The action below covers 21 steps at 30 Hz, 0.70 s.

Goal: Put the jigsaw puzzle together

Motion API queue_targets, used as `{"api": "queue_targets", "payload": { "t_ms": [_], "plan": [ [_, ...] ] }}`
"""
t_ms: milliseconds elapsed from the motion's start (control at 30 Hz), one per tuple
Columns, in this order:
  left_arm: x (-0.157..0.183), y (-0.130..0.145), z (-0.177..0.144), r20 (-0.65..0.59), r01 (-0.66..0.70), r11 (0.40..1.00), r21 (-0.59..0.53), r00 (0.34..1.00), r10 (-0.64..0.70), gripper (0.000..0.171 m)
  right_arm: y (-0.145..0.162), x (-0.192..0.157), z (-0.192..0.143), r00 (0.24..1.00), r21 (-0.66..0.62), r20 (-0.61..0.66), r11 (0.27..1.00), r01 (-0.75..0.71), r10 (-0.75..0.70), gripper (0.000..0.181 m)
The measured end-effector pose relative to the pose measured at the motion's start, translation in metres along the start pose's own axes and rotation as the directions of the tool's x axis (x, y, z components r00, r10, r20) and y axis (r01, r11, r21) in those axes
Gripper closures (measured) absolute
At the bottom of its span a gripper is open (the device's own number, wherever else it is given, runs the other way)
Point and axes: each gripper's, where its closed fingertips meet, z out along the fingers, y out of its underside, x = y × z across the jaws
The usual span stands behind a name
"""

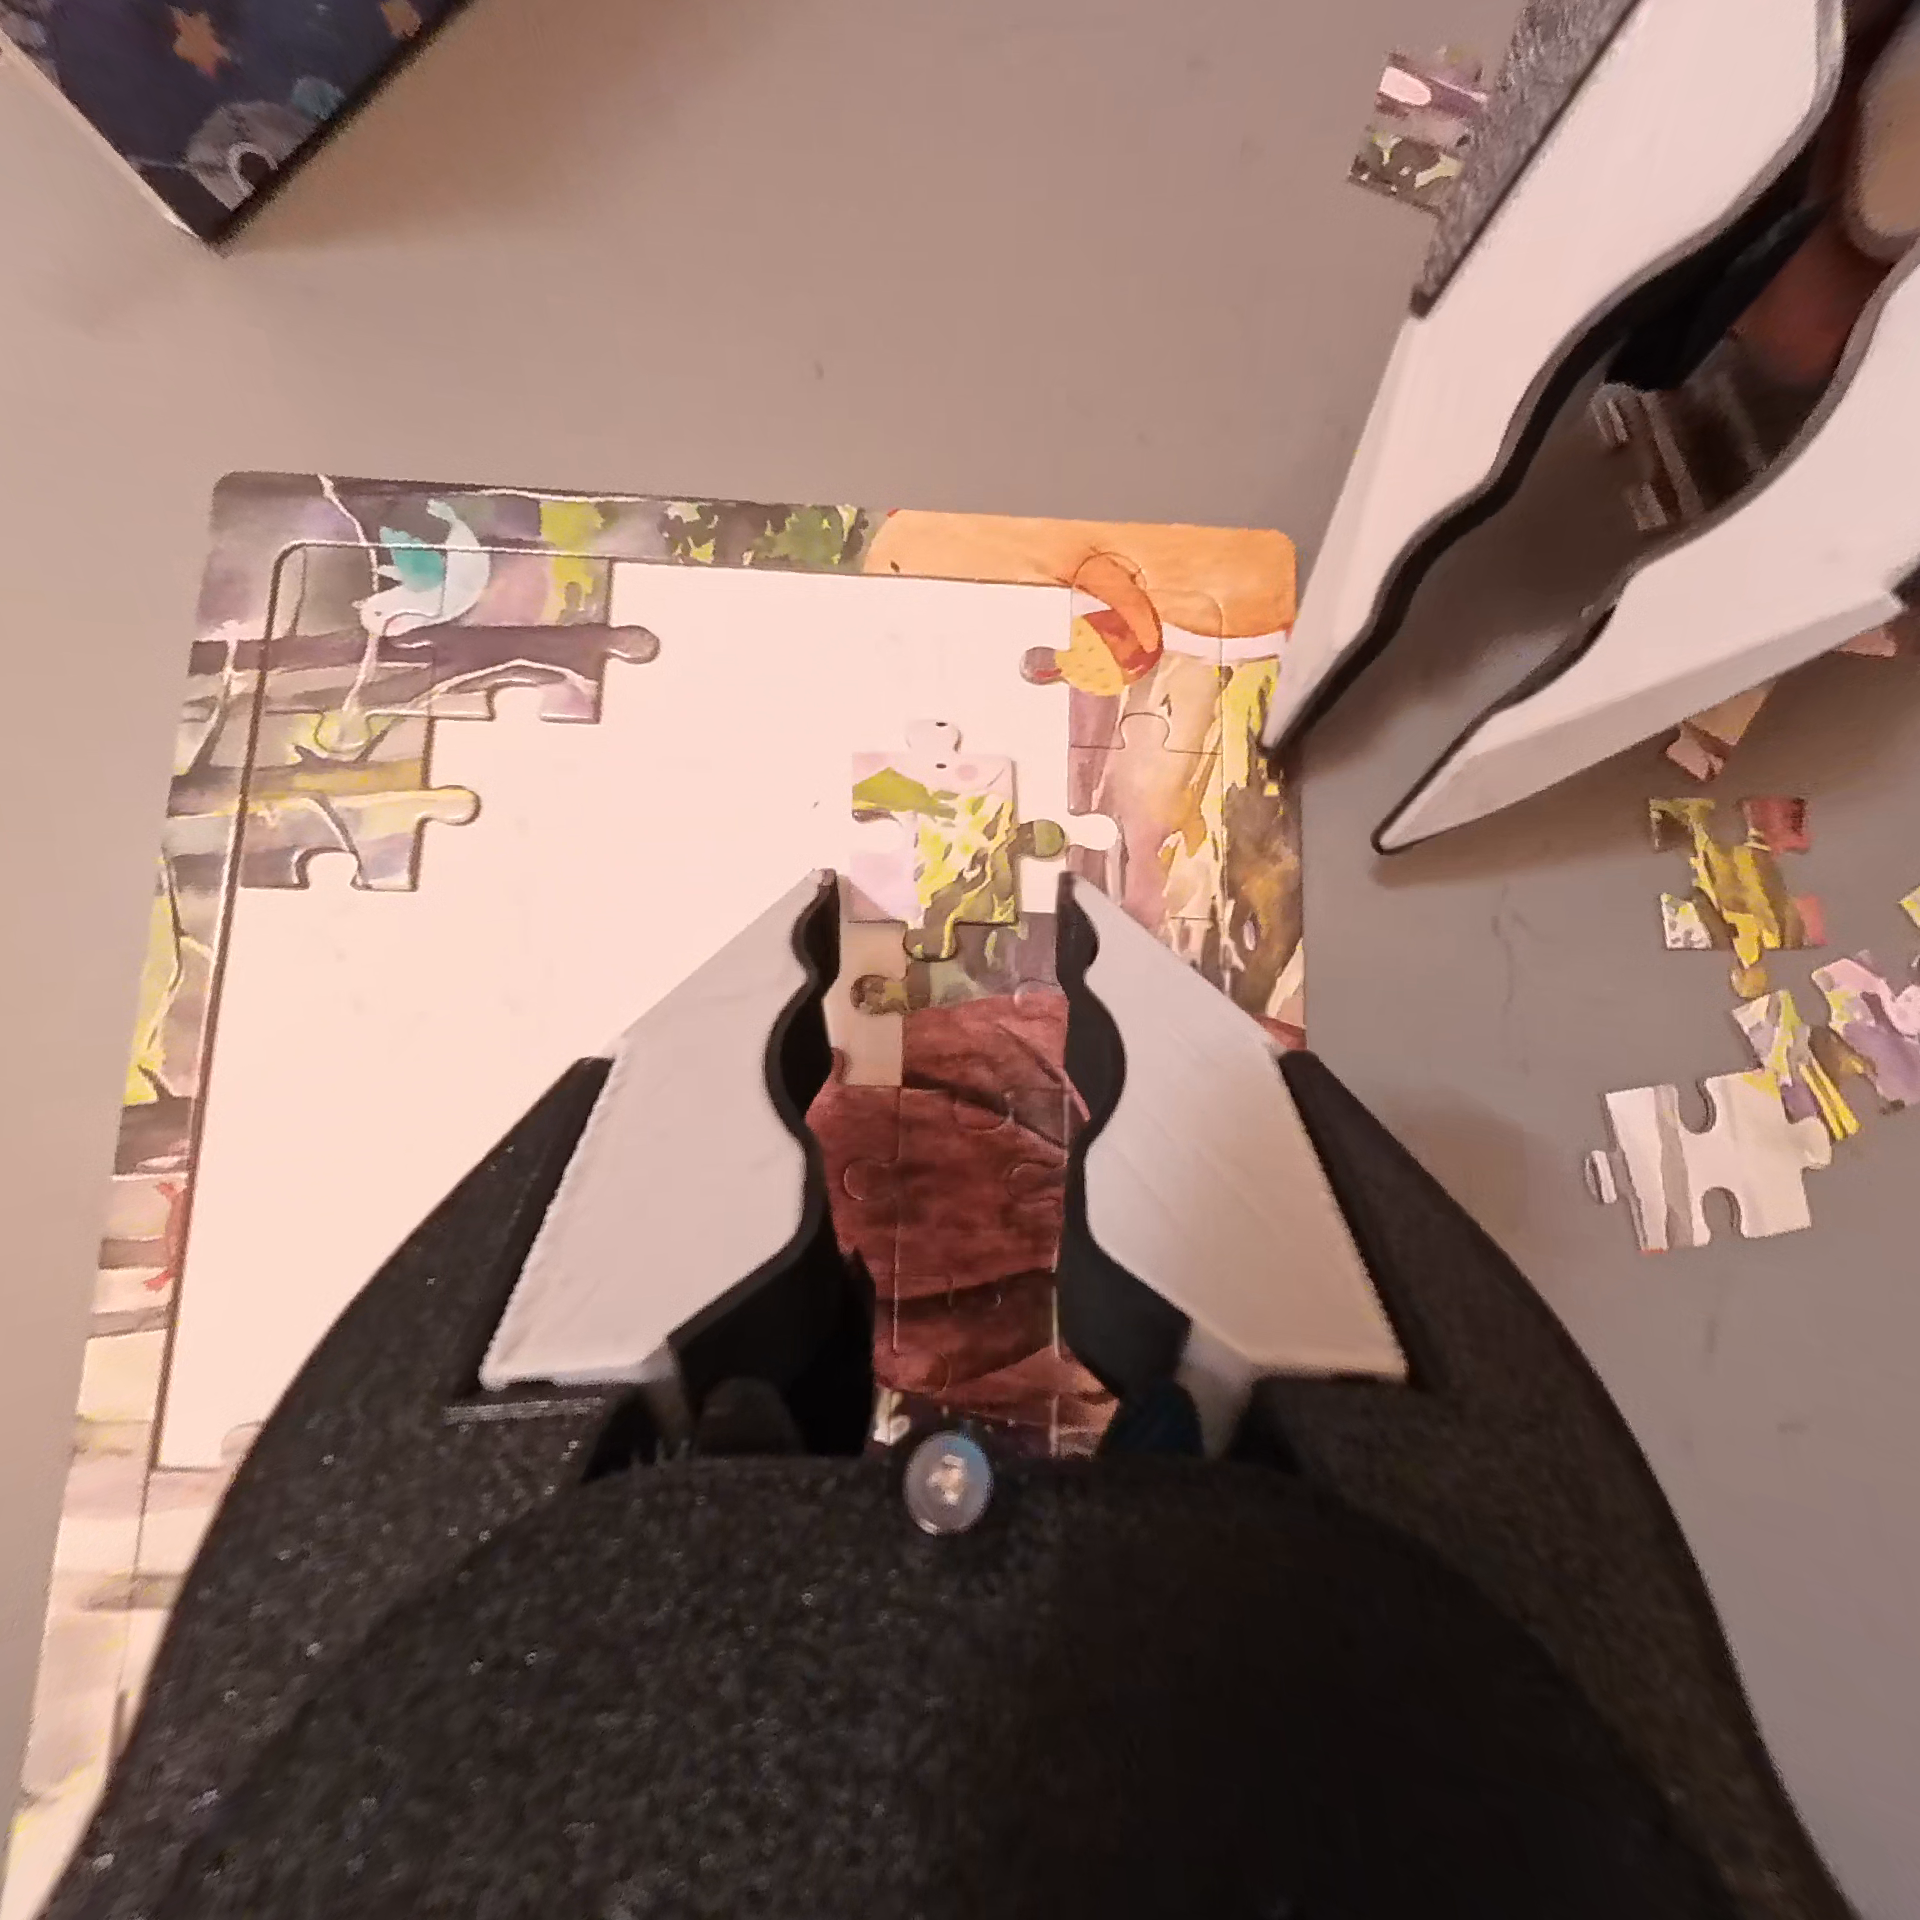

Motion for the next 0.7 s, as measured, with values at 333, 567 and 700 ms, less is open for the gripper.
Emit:
{"api": "queue_targets", "payload": {
  "t_ms": [333, 567, 700],
  "plan": [
    [-0.012, 0.000, -0.006, 0.055, -0.010, 1.000, 0.009, 0.998, 0.010, 0.140, 0.004, -0.001, 0.003, 1.000, -0.020, 0.005, 1.000, 0.001, -0.001, 0.159],
    [-0.033, 0.004, -0.025, 0.115, 0.020, 0.999, 0.035, 0.993, -0.024, 0.141, 0.005, 0.000, 0.003, 1.000, -0.029, -0.001, 1.000, 0.003, -0.003, 0.159],
    [-0.034, 0.015, -0.024, 0.118, -0.002, 1.000, 0.003, 0.993, 0.002, 0.140, 0.005, 0.000, 0.003, 1.000, -0.030, -0.003, 1.000, 0.006, -0.006, 0.159]
  ]
}}
